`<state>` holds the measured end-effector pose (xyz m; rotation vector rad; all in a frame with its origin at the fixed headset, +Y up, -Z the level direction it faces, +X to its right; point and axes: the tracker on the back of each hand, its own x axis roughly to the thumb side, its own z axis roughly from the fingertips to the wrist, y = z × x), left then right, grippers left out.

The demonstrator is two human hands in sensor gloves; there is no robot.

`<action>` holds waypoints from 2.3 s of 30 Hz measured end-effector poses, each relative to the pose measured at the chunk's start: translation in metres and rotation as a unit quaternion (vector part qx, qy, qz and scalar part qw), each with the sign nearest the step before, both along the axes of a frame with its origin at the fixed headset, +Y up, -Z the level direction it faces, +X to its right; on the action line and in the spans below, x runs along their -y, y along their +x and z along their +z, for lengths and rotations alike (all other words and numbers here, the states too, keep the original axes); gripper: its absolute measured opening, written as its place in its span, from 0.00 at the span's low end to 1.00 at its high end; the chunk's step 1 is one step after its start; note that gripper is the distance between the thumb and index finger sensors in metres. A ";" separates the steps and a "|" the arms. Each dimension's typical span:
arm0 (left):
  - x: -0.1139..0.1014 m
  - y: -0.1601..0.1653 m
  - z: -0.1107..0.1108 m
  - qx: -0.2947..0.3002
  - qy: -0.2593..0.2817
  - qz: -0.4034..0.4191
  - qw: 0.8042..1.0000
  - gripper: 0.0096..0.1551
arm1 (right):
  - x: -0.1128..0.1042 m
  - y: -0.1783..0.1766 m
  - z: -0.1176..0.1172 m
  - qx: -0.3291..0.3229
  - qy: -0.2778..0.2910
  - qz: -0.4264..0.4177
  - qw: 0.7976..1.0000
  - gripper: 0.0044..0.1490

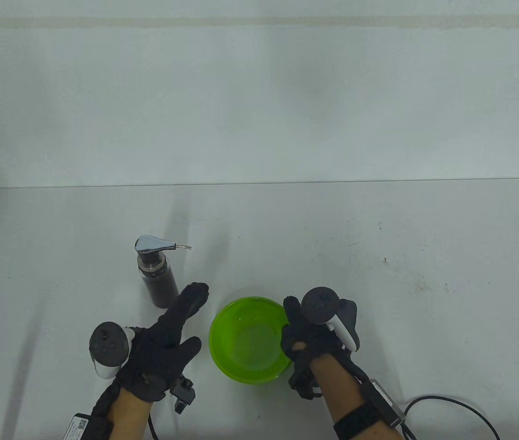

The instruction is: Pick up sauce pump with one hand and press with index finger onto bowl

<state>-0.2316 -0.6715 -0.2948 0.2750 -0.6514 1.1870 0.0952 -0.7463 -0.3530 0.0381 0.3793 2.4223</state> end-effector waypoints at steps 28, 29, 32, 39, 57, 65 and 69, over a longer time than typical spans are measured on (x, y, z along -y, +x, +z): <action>0.062 -0.089 -0.121 -0.188 0.002 -0.034 0.982 0.82 | -0.006 0.000 -0.002 0.009 0.017 0.016 1.000 0.39; 0.063 -0.089 -0.124 -0.182 0.007 -0.028 0.983 0.82 | -0.007 0.001 -0.002 0.009 0.018 0.015 1.000 0.39; 0.064 -0.085 -0.127 -0.181 0.029 -0.041 0.982 0.81 | -0.008 0.001 -0.001 0.010 0.022 0.015 1.000 0.39; 0.069 -0.076 -0.130 -0.214 0.068 -0.065 0.972 0.78 | -0.008 -0.001 -0.001 0.008 0.025 0.022 0.999 0.39; 0.004 -0.068 -0.095 -0.239 0.086 -0.139 0.957 0.78 | -0.006 0.001 -0.002 0.016 0.015 0.016 1.000 0.39; -0.081 -0.038 -0.030 -0.165 0.122 -0.255 0.945 0.76 | -0.002 0.003 -0.006 0.019 -0.001 0.015 1.000 0.40; -0.083 -0.024 0.000 -0.156 0.132 -0.326 0.923 0.76 | -0.002 0.003 -0.005 0.018 0.001 0.018 1.000 0.39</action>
